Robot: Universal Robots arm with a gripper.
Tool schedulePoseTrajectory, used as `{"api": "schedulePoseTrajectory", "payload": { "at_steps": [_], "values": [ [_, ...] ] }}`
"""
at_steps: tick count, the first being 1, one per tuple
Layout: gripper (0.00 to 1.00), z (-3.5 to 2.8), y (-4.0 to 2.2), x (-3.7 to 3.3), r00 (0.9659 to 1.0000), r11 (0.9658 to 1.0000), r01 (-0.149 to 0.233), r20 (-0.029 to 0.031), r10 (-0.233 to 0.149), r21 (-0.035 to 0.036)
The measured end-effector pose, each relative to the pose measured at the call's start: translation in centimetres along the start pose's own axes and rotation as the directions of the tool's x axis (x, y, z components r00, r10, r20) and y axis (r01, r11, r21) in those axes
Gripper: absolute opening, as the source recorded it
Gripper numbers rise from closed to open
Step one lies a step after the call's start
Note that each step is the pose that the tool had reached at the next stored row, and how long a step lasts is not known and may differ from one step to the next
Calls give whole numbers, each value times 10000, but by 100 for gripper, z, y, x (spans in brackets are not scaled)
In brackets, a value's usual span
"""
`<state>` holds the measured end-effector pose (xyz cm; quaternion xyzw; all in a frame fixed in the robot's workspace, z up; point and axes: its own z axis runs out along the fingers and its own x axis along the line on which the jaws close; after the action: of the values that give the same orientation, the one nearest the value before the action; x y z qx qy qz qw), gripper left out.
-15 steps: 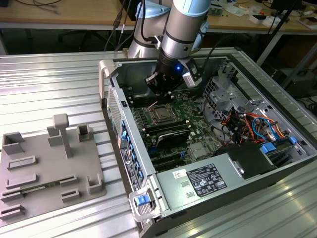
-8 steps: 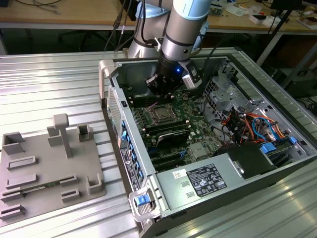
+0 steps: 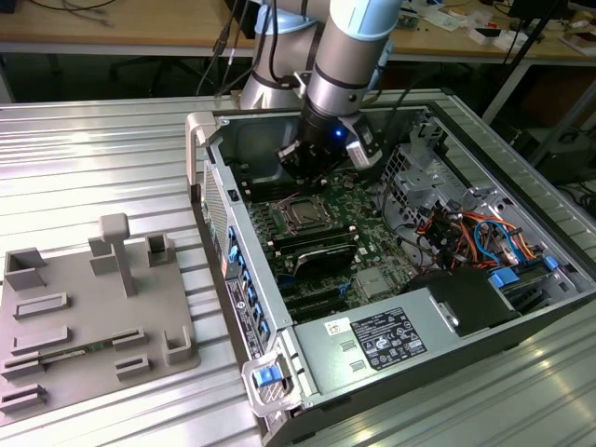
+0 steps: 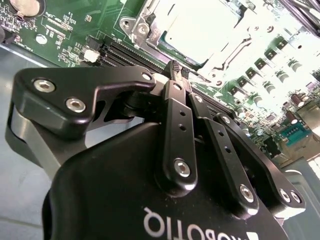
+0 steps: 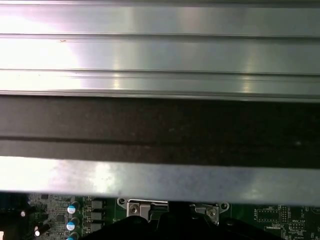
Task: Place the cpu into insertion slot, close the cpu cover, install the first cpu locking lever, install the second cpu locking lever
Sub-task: 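Install the first cpu locking lever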
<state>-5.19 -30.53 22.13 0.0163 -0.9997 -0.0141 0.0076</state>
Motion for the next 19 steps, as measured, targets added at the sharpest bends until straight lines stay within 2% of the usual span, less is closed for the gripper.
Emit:
{"api": "schedulePoseTrajectory", "payload": {
  "at_steps": [4, 19],
  "values": [
    [11, 14, -1, -24, 10000, 10000, 0, 0, 0, 2],
    [11, 26, -3, -56, 10000, 10000, 3, 87, -3, 3]
  ]
}}
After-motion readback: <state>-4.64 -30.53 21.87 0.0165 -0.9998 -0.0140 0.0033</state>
